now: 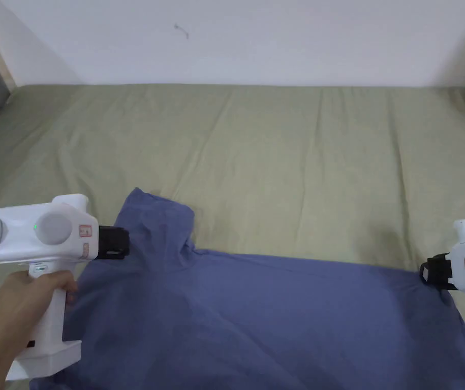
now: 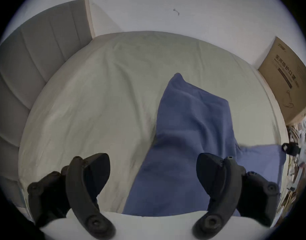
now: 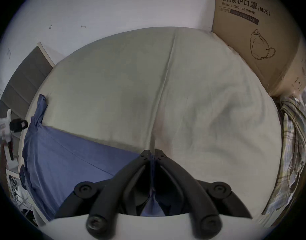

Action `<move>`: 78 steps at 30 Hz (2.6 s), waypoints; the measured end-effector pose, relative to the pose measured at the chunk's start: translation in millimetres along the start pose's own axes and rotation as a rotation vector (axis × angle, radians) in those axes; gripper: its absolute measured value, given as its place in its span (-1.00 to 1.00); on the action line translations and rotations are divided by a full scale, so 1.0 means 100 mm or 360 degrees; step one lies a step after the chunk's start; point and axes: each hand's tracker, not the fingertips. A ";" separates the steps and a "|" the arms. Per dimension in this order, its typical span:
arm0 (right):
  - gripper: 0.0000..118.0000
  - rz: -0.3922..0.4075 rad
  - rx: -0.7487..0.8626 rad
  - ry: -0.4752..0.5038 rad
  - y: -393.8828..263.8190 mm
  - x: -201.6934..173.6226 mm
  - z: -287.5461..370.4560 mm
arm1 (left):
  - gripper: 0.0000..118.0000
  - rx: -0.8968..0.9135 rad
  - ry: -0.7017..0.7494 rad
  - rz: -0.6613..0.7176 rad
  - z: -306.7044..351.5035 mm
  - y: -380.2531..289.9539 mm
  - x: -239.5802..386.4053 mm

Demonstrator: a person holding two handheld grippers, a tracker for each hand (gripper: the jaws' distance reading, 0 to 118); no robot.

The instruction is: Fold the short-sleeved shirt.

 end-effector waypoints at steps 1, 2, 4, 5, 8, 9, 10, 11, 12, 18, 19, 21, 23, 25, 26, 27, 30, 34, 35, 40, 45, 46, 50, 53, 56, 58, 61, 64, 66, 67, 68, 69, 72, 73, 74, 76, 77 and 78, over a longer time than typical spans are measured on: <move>-0.94 -0.0003 -0.0003 0.0001 0.00 0.00 -0.02 | 0.78 -0.0019 -0.0005 0.0000 -0.13 0.07 0.01; -0.94 -0.0009 -0.0007 0.0005 0.00 0.00 -0.03 | 0.78 -0.0057 -0.0042 0.0014 -0.23 0.11 0.00; -0.94 -0.0015 -0.0001 0.0007 -0.01 0.02 -0.07 | 0.57 -0.0186 -0.0080 0.0025 -0.42 0.12 0.02; -0.94 -0.0018 -0.0002 0.0007 -0.01 0.01 -0.08 | 0.37 -0.0227 0.0003 -0.0012 -0.50 0.08 0.06; -0.94 -0.0002 -0.0010 -0.0002 -0.02 0.02 -0.13 | 0.15 -0.0145 -0.0017 -0.0013 -0.39 0.10 0.07; -0.94 -0.0002 -0.0011 -0.0003 -0.02 0.02 -0.13 | -0.37 -0.0128 -0.0001 -0.0016 -0.36 0.11 0.07; -0.94 -0.0009 -0.0009 -0.0003 -0.02 0.02 -0.13 | -0.97 -0.0108 0.0035 -0.0018 -0.33 0.14 0.07; -0.94 -0.0028 -0.0010 0.0006 -0.03 0.02 -0.12 | -1.00 -0.0106 0.0022 0.0010 -0.32 0.16 0.05; -0.94 -0.0031 -0.0010 0.0005 -0.03 0.02 -0.10 | -1.00 -0.0149 -0.0051 0.0043 -0.33 0.16 0.02; -0.94 -0.0030 0.0031 0.0013 0.00 0.01 0.21 | -1.00 -0.0080 -0.0090 0.0032 0.08 0.07 -0.06; -0.94 -0.0033 0.0044 0.0014 -0.01 0.00 0.30 | -1.00 -0.0064 -0.0084 0.0010 0.20 0.06 -0.07; -0.94 -0.0008 0.0078 0.0026 -0.04 -0.02 0.49 | -1.00 0.0006 -0.0083 -0.0099 0.51 0.00 -0.05; -0.94 0.0035 0.0112 0.0011 -0.10 -0.04 0.71 | -1.00 0.0056 -0.0085 -0.0160 0.84 -0.08 -0.07; -0.94 0.0047 0.0143 0.0012 -0.19 -0.03 0.93 | -1.00 0.0111 -0.0093 -0.0180 1.21 -0.22 -0.07; -0.94 0.0039 0.0164 0.0018 -0.25 -0.02 1.06 | -1.00 0.0138 -0.0106 -0.0184 1.39 -0.31 -0.09; -0.94 0.0035 0.0193 0.0030 -0.32 -0.02 1.18 | -1.00 0.0146 -0.0118 -0.0178 1.52 -0.39 -0.12; -0.94 0.0044 0.0238 0.0046 -0.63 0.00 1.54 | -1.00 0.0197 -0.0180 -0.0161 2.00 -0.73 -0.22; -0.94 0.0003 0.0241 0.0090 -1.23 0.04 1.86 | -1.00 0.0160 -0.0176 -0.0160 2.38 -1.35 -0.36; -0.94 -0.0024 0.0213 0.0100 -1.41 0.05 1.89 | -1.00 0.0130 -0.0166 -0.0185 2.42 -1.54 -0.39; -0.94 -0.0063 0.0030 0.0080 -2.13 0.11 1.73 | -1.00 -0.0092 -0.0132 -0.0170 2.31 -2.28 -0.49; -0.94 -0.0137 -0.0081 0.0096 -2.53 0.24 1.43 | -1.00 -0.0221 -0.0044 -0.0176 1.91 -2.72 -0.59; -0.94 -0.0138 -0.0079 0.0092 -2.57 0.23 1.41 | -1.00 -0.0235 -0.0037 -0.0122 1.88 -2.77 -0.61; -0.71 -0.0118 -0.0034 0.0068 -2.59 0.20 1.42 | -0.72 -0.0203 -0.0038 -0.0108 1.81 -2.79 -0.64; -0.16 -0.0065 -0.0006 -0.0042 -2.55 0.15 1.47 | 0.38 -0.0232 -0.0071 -0.0100 1.85 -2.77 -0.61; -0.11 -0.0066 0.0051 -0.0055 -2.50 0.12 1.63 | 0.86 -0.0160 -0.0011 -0.0161 1.99 -2.69 -0.57; -0.11 -0.0058 0.0106 -0.0067 -2.42 0.06 1.72 | 0.86 -0.0076 -0.0011 -0.0187 2.14 -2.61 -0.53; -0.11 -0.0029 0.0206 -0.0042 -2.31 -0.09 1.86 | 0.81 0.0043 -0.0069 -0.0129 2.37 -2.47 -0.50; -0.17 -0.0016 0.0324 0.0047 -2.22 -0.28 1.98 | -0.21 0.0147 -0.0140 -0.0093 2.55 -2.40 -0.45; -0.73 -0.0025 0.0373 0.0094 -2.19 -0.42 2.00 | -0.99 0.0158 -0.0140 -0.0104 2.58 -2.42 -0.39; -0.99 -0.0020 0.0417 0.0101 -2.20 -0.53 2.02 | -1.00 0.0163 -0.0141 -0.0116 2.58 -2.43 -0.37; -0.99 -0.0013 0.0444 0.0116 -2.22 -0.62 2.02 | -1.00 0.0155 -0.0141 -0.0129 2.57 -2.45 -0.36; -0.99 0.0013 0.0460 0.0137 -2.24 -0.70 2.00 | -1.00 0.0159 -0.0139 -0.0136 2.58 -2.49 -0.32; -0.99 0.0070 0.0633 -0.0001 -2.35 -1.01 1.97 | -1.00 0.0136 -0.0160 -0.0059 2.54 -2.57 -0.33; -0.99 0.0066 0.0680 0.0007 -2.37 -1.08 1.96 | -1.00 0.0137 -0.0175 -0.0044 2.52 -2.60 -0.36; -0.99 0.0016 0.0726 0.0013 -2.39 -1.15 1.96 | -1.00 0.0129 -0.0175 -0.0031 2.50 -2.62 -0.39; -0.99 0.0061 0.0764 0.0013 -2.36 -1.28 1.98 | -1.00 0.0125 -0.0169 -0.0031 2.51 -2.63 -0.44; -0.99 0.0101 0.0813 -0.0036 -2.36 -1.36 2.00 | -1.00 0.0121 -0.0166 -0.0024 2.50 -2.63 -0.49; -0.99 0.0143 0.0881 -0.0062 -2.35 -1.43 2.04 | -1.00 0.0123 -0.0168 -0.0013 2.50 -2.63 -0.54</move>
